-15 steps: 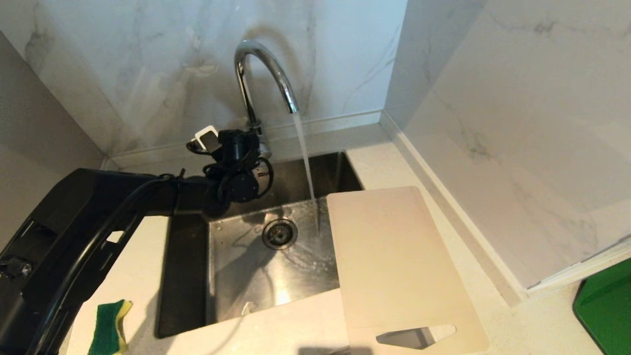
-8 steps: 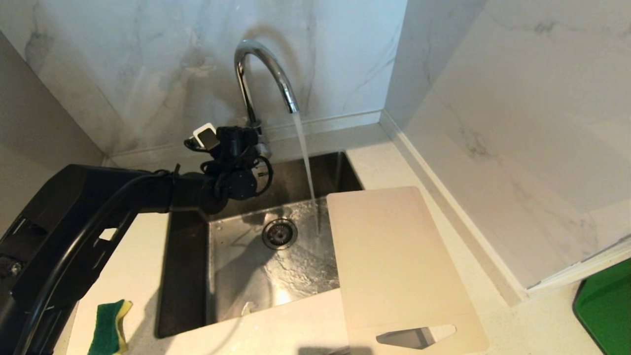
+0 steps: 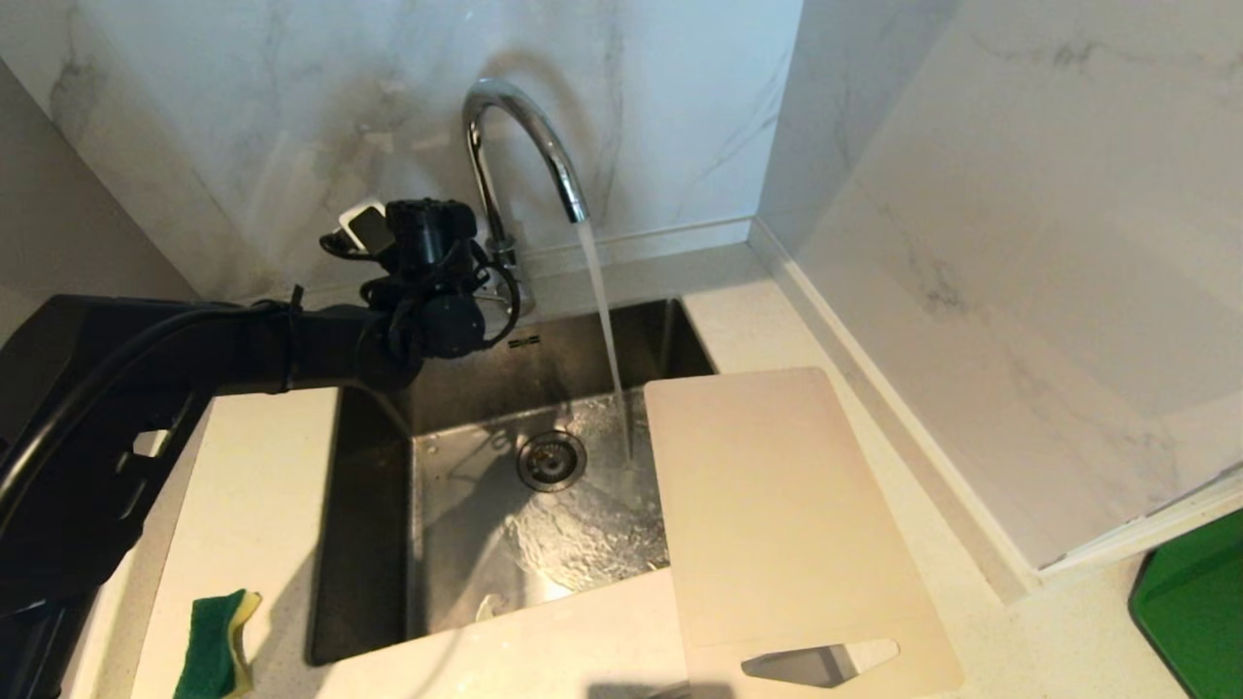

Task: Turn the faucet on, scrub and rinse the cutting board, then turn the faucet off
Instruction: Turn on the tap, then pick up the cleaning cloth

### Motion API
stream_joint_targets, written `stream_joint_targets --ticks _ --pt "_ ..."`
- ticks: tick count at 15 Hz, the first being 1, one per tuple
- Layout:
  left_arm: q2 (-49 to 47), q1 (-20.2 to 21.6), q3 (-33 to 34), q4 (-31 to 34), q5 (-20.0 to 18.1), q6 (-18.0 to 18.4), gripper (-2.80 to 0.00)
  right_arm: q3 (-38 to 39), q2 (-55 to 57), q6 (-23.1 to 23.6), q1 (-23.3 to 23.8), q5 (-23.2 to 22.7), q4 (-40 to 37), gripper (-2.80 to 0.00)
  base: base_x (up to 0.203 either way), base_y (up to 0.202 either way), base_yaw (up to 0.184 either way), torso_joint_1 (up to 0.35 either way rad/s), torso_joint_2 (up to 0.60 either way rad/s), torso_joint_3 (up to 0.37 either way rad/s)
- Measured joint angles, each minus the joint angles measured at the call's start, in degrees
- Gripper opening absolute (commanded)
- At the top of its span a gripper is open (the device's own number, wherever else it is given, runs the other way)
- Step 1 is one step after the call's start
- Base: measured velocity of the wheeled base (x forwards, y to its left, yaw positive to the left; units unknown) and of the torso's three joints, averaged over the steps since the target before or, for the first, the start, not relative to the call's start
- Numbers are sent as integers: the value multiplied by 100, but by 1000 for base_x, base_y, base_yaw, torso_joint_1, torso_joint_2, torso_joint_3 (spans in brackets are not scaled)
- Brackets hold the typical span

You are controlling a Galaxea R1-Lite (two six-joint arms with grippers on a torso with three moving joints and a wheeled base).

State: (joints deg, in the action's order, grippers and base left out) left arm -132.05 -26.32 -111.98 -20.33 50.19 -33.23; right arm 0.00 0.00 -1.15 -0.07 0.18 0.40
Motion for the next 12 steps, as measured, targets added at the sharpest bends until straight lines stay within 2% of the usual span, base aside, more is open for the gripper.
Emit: stream_joint_targets --ticks 3,5,10,11,12 --pt "288 14 0 59 -27 29 0 0 0 -1 0 -2 0 -280 0 0 0 0 0 0" --pt "612 117 46 145 -217 38 0 0 0 2 0 0 0 -280 0 0 0 0 0 0" --pt "1841 547 822 601 -1135 43 0 0 0 2 0 1 1 -280 0 0 0 0 0 0" --pt "2121 604 1108 737 -1433 51 -280 0 0 0 0 -1 1 -280 0 0 0 0 0 0" --pt "2373 627 1372 873 -1738 63 -280 0 0 0 0 0 1 -280 0 0 0 0 0 0"
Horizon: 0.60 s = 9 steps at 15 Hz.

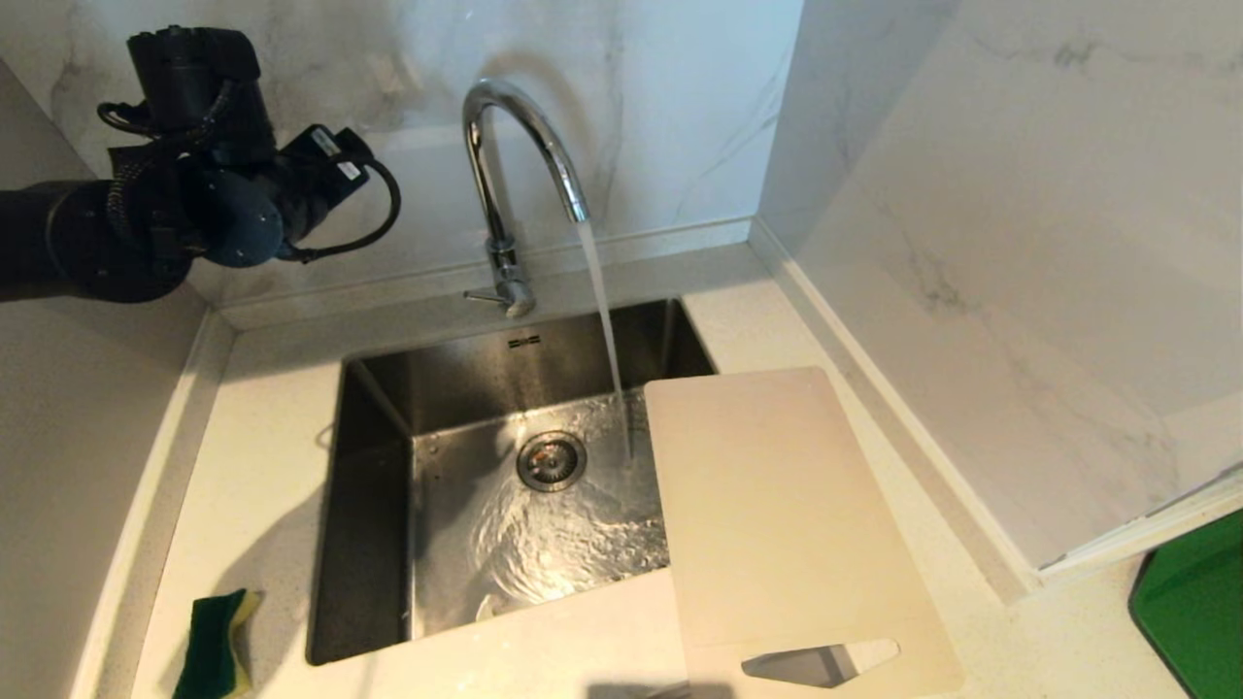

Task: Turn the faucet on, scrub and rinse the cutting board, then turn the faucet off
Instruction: Pick up the cleaning cloth

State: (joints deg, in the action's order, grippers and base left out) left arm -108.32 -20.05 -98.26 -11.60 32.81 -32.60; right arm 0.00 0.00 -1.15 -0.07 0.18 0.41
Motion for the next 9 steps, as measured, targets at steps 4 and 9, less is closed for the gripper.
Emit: stream_joint_targets --ticks 4,9 --pt "799 22 757 686 -1073 90 -280 0 0 0 0 -1 0 -280 0 0 0 0 0 0" --pt "1585 68 2066 1074 -2215 1033 -280 0 0 2 0 0 0 -280 0 0 0 0 0 0"
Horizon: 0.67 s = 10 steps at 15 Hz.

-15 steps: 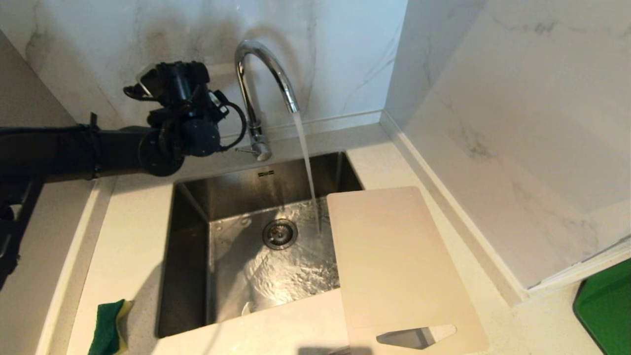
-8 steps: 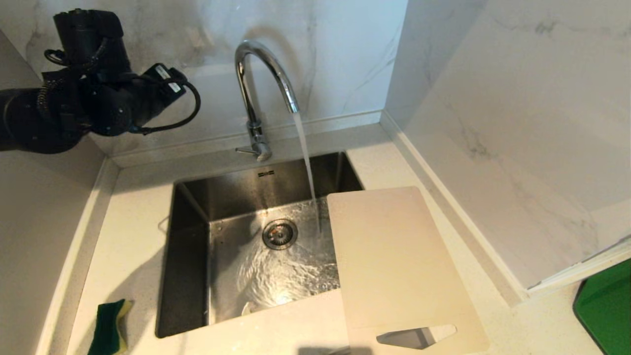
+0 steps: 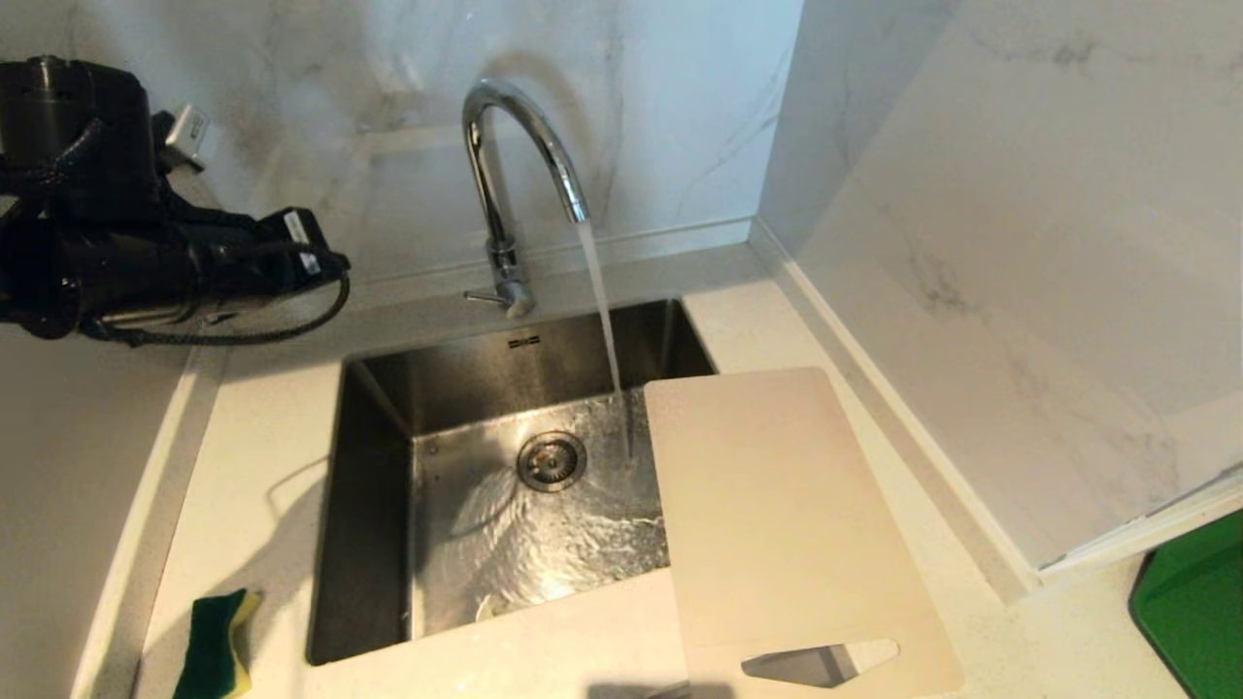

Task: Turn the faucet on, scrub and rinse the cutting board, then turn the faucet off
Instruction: Pick up the cleaning cloth

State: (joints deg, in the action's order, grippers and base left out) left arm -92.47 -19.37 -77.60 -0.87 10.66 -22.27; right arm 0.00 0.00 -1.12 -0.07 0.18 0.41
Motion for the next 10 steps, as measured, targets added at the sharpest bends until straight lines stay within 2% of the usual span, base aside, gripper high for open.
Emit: stream_joint_targets --ticks 3,5,7,10 --pt "254 20 506 476 -123 408 -280 0 0 -2 0 0 0 -280 0 0 0 0 0 0" --pt "430 72 972 643 -522 574 -280 0 0 0 0 -2 0 -280 0 0 0 0 0 0" --pt "560 205 1348 976 -823 628 -280 0 0 -2 0 -1 0 -280 0 0 0 0 0 0" --pt "678 419 1815 1144 -828 650 -280 0 0 0 0 1 4 -280 0 0 0 0 0 0"
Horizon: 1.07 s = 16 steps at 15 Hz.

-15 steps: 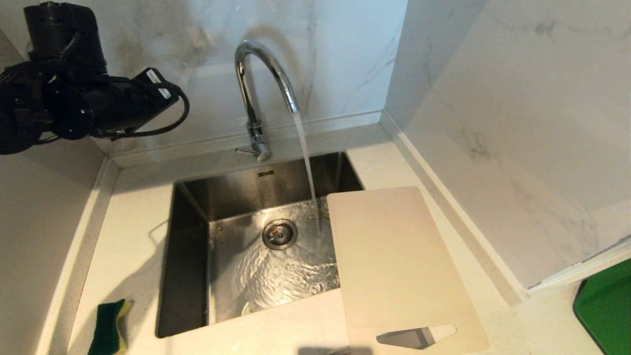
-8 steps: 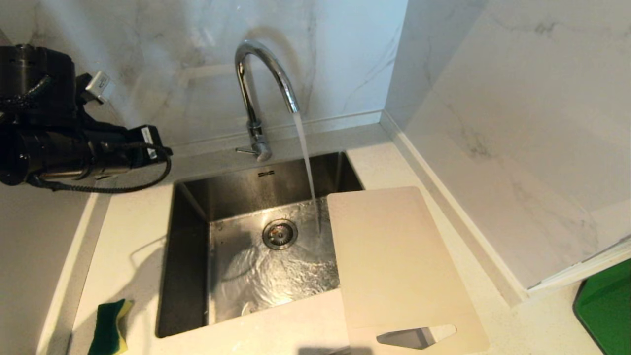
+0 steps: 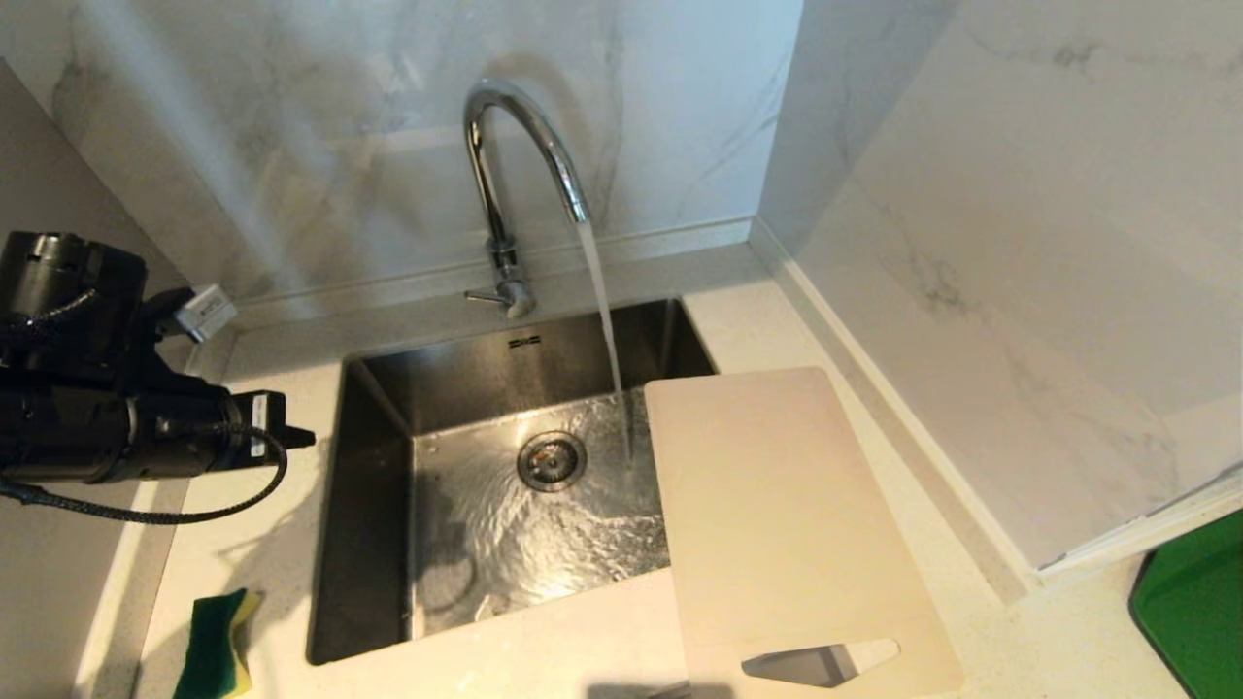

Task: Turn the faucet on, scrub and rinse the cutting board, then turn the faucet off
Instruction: Pick up the cleaning cloth

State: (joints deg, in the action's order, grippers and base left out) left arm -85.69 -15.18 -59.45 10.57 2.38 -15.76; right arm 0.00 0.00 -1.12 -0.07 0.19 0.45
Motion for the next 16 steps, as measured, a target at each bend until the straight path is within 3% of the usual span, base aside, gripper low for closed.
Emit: stream_joint_targets --ticks 8,12,16 --pt "285 489 1315 25 354 19 -280 0 0 0 0 -4 -5 -280 0 0 0 0 0 0" --pt "333 650 1668 -16 918 327 -280 0 0 0 0 -4 -4 -280 0 0 0 0 0 0" --pt "394 790 2091 -37 930 382 -280 0 0 -2 0 -2 -4 -280 0 0 0 0 0 0"
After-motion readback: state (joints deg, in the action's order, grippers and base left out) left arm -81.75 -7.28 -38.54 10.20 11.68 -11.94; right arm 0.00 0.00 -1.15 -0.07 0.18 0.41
